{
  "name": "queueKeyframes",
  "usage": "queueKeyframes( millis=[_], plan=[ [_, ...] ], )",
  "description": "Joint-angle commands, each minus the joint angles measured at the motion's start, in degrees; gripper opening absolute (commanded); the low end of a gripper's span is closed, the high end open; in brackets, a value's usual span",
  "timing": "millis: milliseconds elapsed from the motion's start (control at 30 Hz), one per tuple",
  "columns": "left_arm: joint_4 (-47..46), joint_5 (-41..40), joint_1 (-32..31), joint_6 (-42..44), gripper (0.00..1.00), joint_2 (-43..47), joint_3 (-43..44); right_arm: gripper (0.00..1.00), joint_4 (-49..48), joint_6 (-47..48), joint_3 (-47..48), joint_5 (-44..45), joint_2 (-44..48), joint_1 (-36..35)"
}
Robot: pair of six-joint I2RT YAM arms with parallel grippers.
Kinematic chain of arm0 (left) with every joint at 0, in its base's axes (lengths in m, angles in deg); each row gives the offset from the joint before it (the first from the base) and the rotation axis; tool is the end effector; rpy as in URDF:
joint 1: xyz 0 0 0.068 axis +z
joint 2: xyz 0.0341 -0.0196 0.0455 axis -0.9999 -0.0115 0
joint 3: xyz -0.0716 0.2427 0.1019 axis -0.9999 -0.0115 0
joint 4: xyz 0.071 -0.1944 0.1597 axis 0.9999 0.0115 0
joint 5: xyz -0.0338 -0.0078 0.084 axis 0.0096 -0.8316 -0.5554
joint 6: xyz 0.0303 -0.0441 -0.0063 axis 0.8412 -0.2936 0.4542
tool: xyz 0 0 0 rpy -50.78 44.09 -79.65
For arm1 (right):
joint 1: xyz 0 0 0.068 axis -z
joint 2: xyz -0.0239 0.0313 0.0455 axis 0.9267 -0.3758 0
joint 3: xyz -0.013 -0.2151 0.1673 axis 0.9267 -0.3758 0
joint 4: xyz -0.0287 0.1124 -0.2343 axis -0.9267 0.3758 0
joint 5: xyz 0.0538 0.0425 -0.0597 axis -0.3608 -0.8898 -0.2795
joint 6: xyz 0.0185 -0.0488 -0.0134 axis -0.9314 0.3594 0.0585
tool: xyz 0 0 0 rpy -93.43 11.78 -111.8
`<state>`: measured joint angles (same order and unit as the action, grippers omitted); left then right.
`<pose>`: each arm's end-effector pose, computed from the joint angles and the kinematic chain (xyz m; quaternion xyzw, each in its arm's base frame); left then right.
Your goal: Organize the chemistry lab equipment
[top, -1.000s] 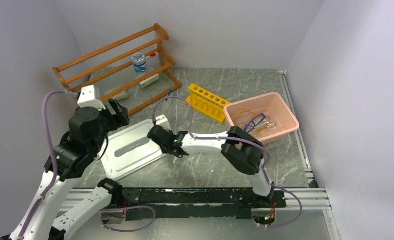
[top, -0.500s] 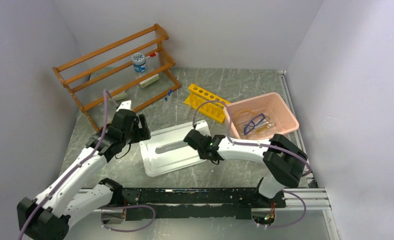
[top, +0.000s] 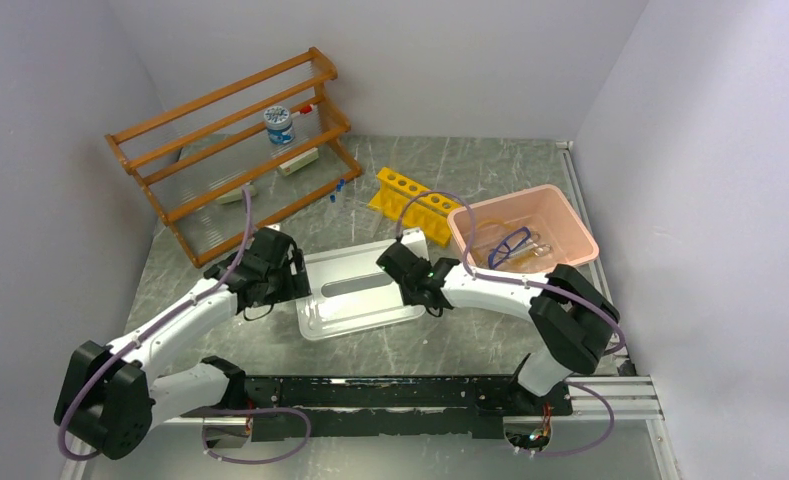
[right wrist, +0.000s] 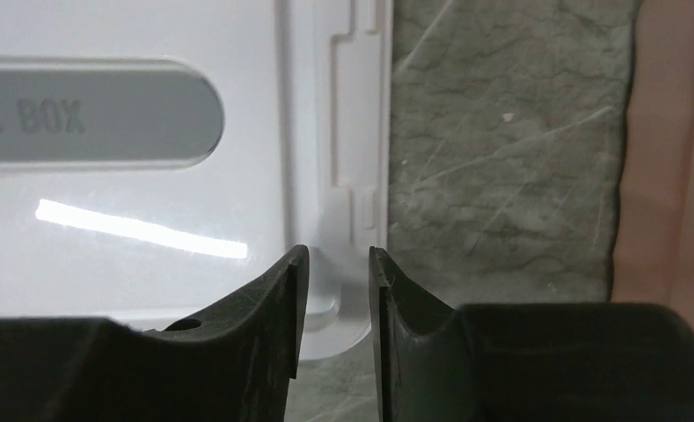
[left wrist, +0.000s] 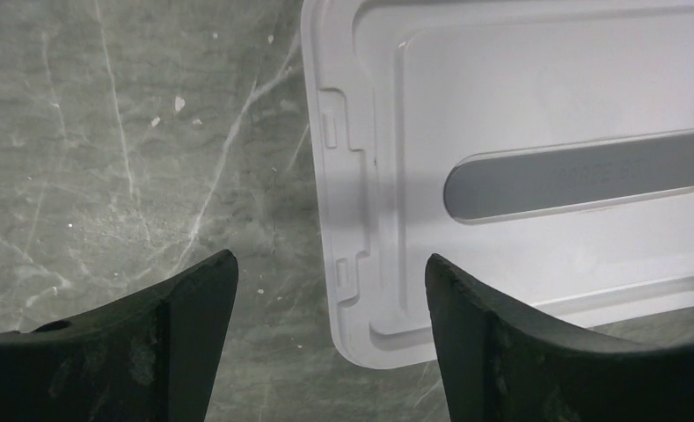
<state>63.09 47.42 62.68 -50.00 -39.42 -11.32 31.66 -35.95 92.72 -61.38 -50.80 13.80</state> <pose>0.1834 -0.0856 0.2047 -0.1109 0.9508 -0.0799 0.2782 0.1845 0.2294 0.1705 -0.1376 0.9414 -0.0034 0.3079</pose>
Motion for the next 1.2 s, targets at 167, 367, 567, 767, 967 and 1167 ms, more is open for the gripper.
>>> queueKeyframes(
  millis=[167,367,567,767,967,1167],
  plan=[
    [-4.9,2.9,0.5,-0.7,0.73,-4.2,-1.8,0.34,-1.3,-0.2,-0.1,-2.3,-1.0,4.6],
    [-5.4,3.2,0.5,-0.5,0.73,-4.1,-1.7,0.35,0.5,1.1,-0.4,-8.1,-2.7,4.6],
    [-6.6,3.5,0.4,-0.8,0.72,-4.3,-2.4,0.38,6.1,0.0,-0.3,-6.2,-0.2,4.6],
    [-7.7,2.9,0.5,-0.2,0.74,-6.4,0.7,0.61,8.4,-5.2,0.5,-3.6,3.4,4.7],
    [-7.7,0.6,0.5,1.8,0.77,-9.6,7.5,0.64,10.8,-22.0,1.4,0.7,1.9,1.1],
    [-9.2,2.4,0.4,2.1,0.76,-12.5,11.4,0.65,13.5,-42.7,4.5,7.2,-1.5,-8.5]
  ],
)
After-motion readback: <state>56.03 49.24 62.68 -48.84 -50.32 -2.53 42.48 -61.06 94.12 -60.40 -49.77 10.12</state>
